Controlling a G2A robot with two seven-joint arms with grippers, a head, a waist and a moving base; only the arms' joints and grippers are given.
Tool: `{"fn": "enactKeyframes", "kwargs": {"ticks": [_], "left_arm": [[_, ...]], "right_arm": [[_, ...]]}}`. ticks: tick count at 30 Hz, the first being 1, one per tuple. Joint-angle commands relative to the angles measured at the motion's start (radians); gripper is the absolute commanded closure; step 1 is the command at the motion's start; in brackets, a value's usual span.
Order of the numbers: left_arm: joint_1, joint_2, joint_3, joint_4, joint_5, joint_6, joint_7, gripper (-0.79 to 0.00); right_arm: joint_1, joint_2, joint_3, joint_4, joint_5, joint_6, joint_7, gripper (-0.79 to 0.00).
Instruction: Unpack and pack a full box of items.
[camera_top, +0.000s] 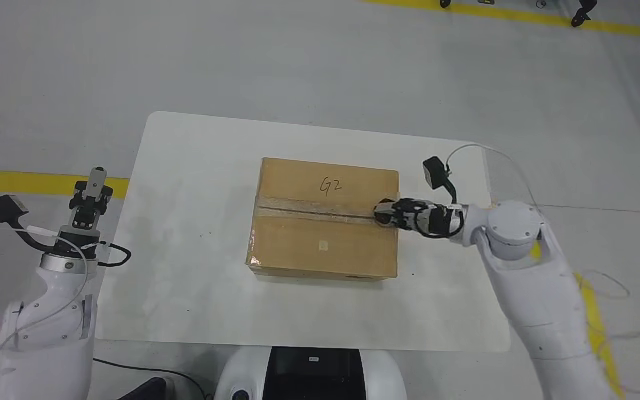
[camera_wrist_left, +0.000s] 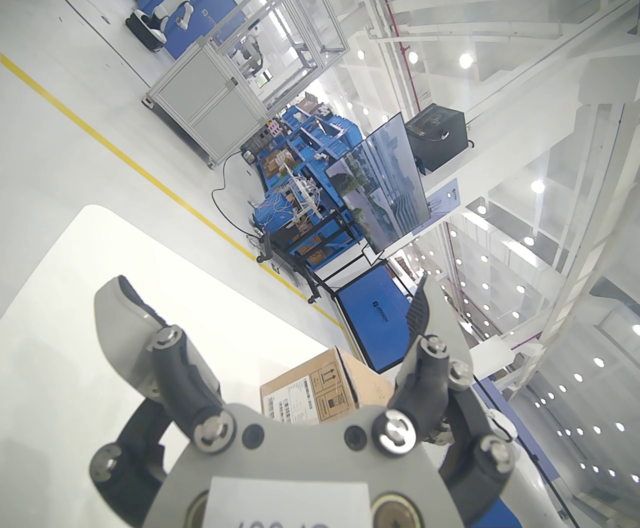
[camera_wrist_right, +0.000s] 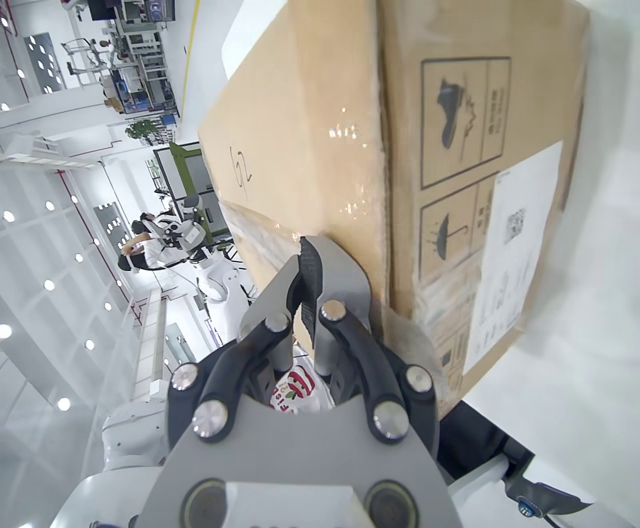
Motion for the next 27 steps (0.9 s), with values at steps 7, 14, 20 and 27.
{"fn": "enactKeyframes", "kwargs": {"ticks": [7,14,20,27], "left_arm": [[0.0,0.0,0.0,0.0,0.0,0.0,0.0,-0.785],[0.0,0.0,0.0,0.0,0.0,0.0,0.0,-0.785],[0.0,0.0,0.0,0.0,0.0,0.0,0.0,-0.785],[0.0,0.0,0.0,0.0,0.0,0.0,0.0,-0.785]], "right_arm": [[-0.047,0.016,0.052,-0.022,0.008,-0.006,-0.001,0.0],[-0.081,0.028,0.079,-0.021,0.004,-0.006,-0.004,0.0],[-0.114,0.039,0.111,-0.029,0.002,-0.008,-0.011,0.0],[-0.15,0.049,0.145,-0.04,0.012,-0.014,-0.023,0.0]]}}
